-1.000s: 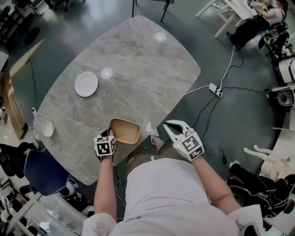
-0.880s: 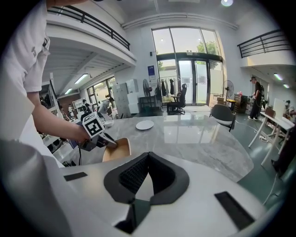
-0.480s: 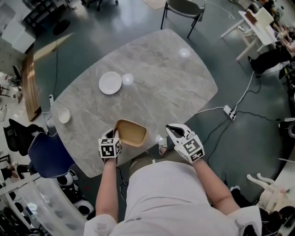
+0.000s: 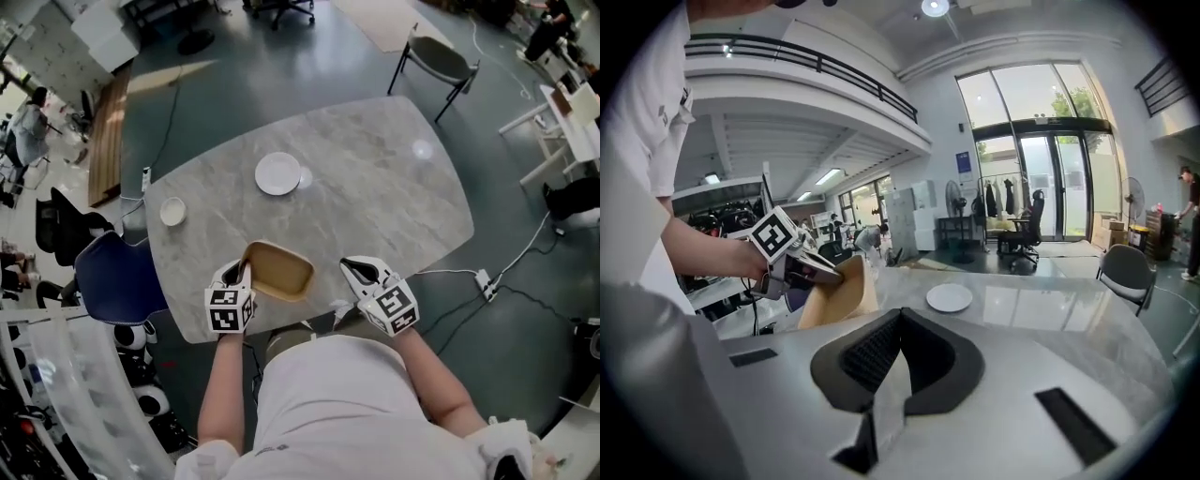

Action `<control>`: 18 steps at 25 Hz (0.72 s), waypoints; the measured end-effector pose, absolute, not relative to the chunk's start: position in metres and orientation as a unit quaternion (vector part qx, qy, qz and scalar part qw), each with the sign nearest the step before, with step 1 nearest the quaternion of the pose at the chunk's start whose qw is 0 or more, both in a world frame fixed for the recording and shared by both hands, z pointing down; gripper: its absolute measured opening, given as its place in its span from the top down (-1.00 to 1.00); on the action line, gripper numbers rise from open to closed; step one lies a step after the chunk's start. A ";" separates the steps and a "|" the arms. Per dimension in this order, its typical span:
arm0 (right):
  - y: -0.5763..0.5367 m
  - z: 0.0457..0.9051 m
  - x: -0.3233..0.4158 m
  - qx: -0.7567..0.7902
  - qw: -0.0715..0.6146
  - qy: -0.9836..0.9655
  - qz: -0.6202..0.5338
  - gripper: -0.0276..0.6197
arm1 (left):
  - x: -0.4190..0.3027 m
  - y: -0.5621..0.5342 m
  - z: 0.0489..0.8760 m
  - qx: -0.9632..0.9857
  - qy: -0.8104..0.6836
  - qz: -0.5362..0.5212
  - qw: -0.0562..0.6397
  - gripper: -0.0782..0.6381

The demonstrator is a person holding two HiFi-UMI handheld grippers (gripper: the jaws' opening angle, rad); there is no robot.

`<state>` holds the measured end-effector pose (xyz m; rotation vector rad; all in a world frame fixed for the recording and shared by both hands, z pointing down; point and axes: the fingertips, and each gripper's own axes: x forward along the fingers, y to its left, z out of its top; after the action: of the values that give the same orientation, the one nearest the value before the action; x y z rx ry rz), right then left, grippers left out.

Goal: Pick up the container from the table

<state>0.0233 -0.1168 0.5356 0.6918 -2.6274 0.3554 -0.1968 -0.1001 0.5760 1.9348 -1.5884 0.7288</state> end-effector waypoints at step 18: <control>-0.122 0.450 -0.078 0.112 0.140 -0.982 0.056 0.88 | -0.249 -0.043 0.445 0.663 -0.718 0.149 0.151 0.73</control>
<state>-0.0781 -0.1224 0.4497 0.3235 -2.8373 0.1627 -0.2493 -0.0426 0.4446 1.9045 -2.0616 0.4285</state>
